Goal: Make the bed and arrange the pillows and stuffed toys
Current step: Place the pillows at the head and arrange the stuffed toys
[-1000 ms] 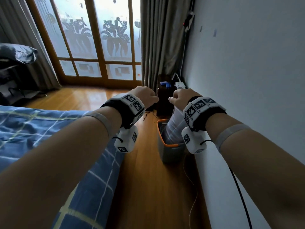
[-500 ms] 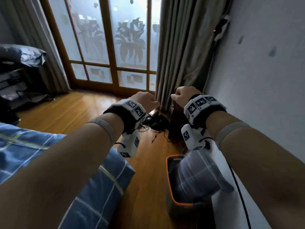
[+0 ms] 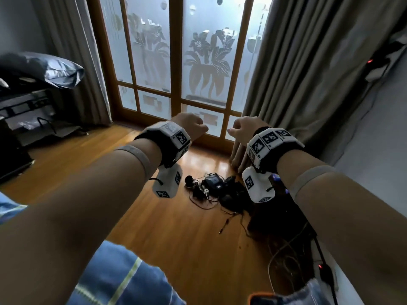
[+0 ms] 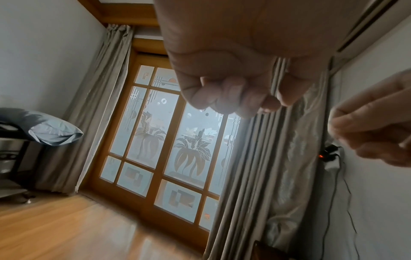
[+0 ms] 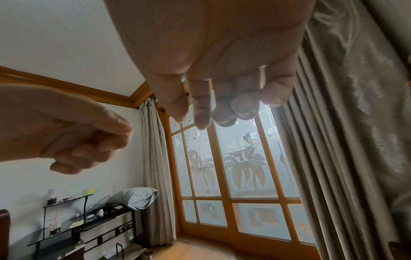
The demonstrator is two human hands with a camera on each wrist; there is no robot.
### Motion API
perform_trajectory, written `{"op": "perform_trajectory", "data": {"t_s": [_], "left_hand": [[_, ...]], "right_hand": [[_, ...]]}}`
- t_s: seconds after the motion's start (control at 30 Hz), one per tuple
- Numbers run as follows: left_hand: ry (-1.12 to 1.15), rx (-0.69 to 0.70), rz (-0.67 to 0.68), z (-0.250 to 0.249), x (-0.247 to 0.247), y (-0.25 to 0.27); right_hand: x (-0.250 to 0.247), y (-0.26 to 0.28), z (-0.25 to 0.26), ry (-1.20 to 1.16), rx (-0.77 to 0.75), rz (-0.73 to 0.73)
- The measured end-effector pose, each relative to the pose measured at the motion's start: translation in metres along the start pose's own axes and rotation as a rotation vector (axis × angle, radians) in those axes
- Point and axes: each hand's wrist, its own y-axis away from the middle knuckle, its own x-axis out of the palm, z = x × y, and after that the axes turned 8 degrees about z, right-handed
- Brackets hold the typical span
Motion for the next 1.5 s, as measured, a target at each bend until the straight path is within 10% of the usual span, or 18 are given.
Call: {"op": "perform_trajectory", "data": {"t_s": [0.3, 0.57, 0.83, 1.5], "left_hand": [[-0.029, -0.037, 0.005, 0.093, -0.030, -0.211], [0.025, -0.268, -0.095, 0.231, -0.107, -0.360], [0.273, -0.779, -0.287, 0.462, -0.181, -0.329], [0.378, -1.262, -0.511, 0.922, -0.341, -0.291]], "right_hand": [[0.005, -0.242, 0.016, 0.041, -0.066, 0.027], [0.000, -0.487, 0.135, 0.276, -0.324, 0.102], [0.085, -0.620, 0.379, 0.315, -0.749, 0.340], [0.217, -0.807, 0.889, 0.381, -1.234, 0.464]]}}
